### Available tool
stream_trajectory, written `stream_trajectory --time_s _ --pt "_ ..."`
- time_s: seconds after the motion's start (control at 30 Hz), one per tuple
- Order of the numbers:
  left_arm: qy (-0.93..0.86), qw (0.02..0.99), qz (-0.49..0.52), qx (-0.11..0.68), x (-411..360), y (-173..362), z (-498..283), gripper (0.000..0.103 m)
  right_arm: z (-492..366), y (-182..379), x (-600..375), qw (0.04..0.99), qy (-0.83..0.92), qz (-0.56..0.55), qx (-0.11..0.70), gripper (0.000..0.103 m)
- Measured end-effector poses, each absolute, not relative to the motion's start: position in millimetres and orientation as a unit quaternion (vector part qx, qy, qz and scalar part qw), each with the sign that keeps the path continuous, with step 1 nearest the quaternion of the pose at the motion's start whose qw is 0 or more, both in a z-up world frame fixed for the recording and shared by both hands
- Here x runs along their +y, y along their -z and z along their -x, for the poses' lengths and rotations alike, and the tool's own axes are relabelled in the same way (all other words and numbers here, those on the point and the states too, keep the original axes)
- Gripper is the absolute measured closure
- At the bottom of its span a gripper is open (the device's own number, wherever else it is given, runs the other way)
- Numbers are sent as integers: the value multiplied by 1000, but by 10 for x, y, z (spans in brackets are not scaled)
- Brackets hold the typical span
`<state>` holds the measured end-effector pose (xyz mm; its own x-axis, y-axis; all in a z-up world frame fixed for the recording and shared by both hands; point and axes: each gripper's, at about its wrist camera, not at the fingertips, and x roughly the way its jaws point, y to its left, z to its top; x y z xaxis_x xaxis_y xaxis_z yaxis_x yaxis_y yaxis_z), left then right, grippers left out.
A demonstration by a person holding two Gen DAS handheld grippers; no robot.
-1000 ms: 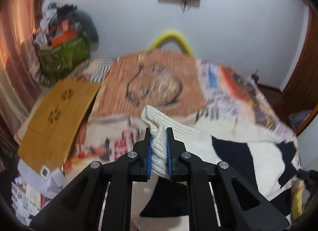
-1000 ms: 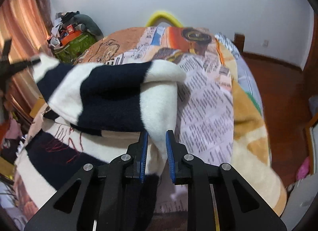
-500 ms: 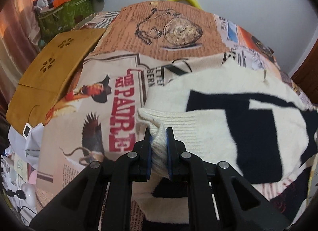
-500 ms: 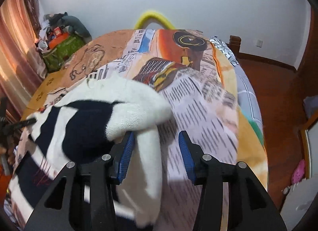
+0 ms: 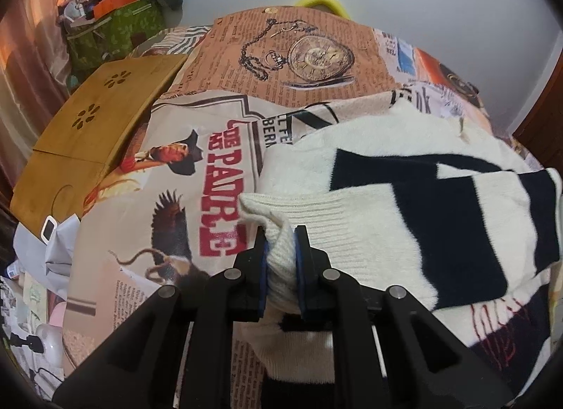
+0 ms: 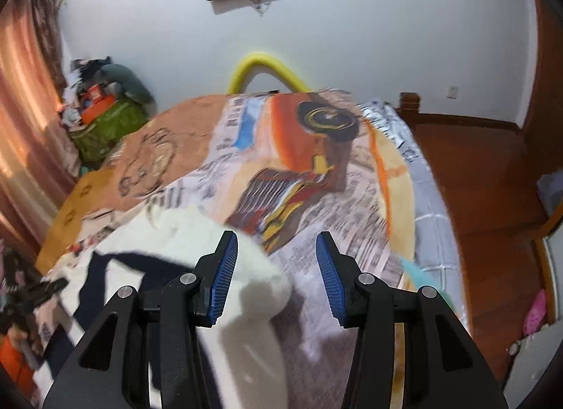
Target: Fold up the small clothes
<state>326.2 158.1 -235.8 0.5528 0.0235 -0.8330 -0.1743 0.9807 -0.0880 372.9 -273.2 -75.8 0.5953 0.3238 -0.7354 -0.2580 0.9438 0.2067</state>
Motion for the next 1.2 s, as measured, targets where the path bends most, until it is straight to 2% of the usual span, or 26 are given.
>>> stream_trajectory --time_s 0.1,0.23,0.33,0.5,0.53,0.6,0.63,0.67,0.7,0.77,0.87,1.03,1.2 --pt "-50 880 80 465 1588 2286 -3215 86 -3579 844 -2700 882 -178 -40 434 51" --pt "-57 881 93 461 1682 2175 -3135 78 -3451 1079 -2639 862 -192 -50 466 51" --pt "-67 878 113 460 1814 2137 -3104 66 -3443 1233 -2590 857 -190 -51 476 51" --pt "-71 865 133 479 1937 2234 -3184 62 -3545 1255 -2611 862 -192 -93 460 51" --pt "-67 858 139 489 1942 2296 -3230 62 -3585 1254 -2619 861 -193 -104 459 52" --pt "-60 847 148 507 1938 2413 -3317 62 -3648 1263 -2597 856 -198 -113 464 67" --pt "-56 843 153 513 1925 2457 -3354 62 -3690 1271 -2576 855 -199 -110 467 71" --pt "-52 840 156 517 1906 2491 -3387 63 -3693 1268 -2553 855 -201 -104 466 79" --pt "-48 840 157 518 1872 2513 -3425 69 -3697 1269 -2539 856 -204 -100 464 84" --pt "-51 846 144 511 1793 2495 -3475 75 -3699 1265 -2535 860 -209 -88 458 88" --pt "-53 862 96 496 1642 2402 -3541 93 -3660 1214 -2567 874 -199 -63 438 90" --pt "-50 869 53 490 1465 2331 -3632 93 -3727 1276 -2703 877 -174 -54 445 89" --pt "-70 854 42 514 1479 2519 -3760 93 -3736 1289 -2901 886 -139 -76 435 80"
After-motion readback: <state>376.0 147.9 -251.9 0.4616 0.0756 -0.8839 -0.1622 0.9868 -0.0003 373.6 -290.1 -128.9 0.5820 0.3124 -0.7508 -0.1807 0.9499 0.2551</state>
